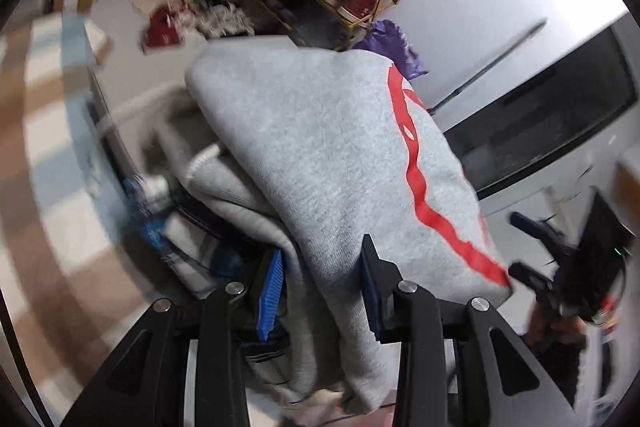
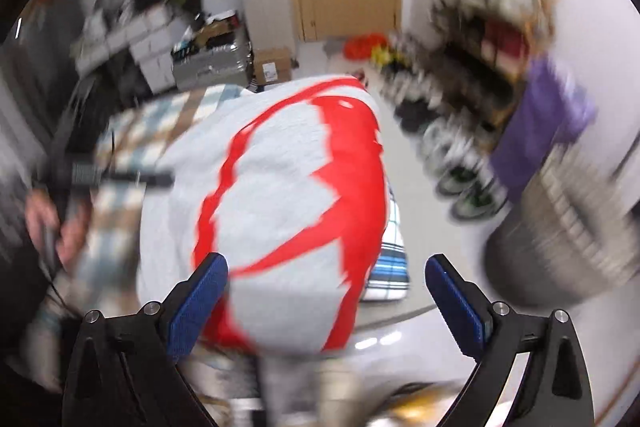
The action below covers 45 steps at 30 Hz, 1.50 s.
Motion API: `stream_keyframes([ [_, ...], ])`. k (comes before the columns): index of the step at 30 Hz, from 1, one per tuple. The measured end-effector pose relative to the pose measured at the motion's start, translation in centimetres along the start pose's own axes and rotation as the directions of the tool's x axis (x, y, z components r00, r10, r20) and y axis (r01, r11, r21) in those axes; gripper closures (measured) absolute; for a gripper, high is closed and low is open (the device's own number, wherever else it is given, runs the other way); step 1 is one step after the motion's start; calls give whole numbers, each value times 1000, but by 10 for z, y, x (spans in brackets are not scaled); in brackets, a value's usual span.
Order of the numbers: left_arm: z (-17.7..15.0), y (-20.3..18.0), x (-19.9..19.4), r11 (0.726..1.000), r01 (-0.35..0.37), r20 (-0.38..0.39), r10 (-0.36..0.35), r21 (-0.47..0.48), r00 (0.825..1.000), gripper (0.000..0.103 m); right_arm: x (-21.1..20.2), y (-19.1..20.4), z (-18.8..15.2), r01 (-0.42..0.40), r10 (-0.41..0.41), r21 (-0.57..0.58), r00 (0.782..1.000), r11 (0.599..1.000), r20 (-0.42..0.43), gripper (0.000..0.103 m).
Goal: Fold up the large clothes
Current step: 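Lift the folded hoodie with both grippers and carry it onto the grey ottoman, then lower the hoodie onto the ottoman and open both grippers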
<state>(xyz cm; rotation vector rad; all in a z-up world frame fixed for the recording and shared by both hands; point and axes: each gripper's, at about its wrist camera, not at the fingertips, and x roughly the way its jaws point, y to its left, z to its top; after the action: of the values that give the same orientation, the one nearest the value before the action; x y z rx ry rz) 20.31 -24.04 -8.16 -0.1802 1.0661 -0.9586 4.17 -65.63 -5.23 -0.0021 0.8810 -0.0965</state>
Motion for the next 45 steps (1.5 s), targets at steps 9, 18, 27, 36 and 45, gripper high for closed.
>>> stream_keyframes([
  [9,4,-64,-57,973,-124,292,63,194,954,48,64,64,-30,105,-112,-55,982,993,-154,2],
  [18,11,-43,53,959,-205,16,206,193,978,49,73,47,-51,33,-16,170,995,985,-103,0],
  [27,2,-22,21,992,-85,58,80,89,995,47,-18,91,-54,-209,188,107,965,972,181,0],
  [36,-51,-9,-57,994,-82,196,95,-75,976,47,96,98,-54,-489,512,447,856,749,79,4],
  [45,-123,-34,-118,977,-215,324,203,0,924,34,60,108,-66,-462,413,448,887,766,208,3],
])
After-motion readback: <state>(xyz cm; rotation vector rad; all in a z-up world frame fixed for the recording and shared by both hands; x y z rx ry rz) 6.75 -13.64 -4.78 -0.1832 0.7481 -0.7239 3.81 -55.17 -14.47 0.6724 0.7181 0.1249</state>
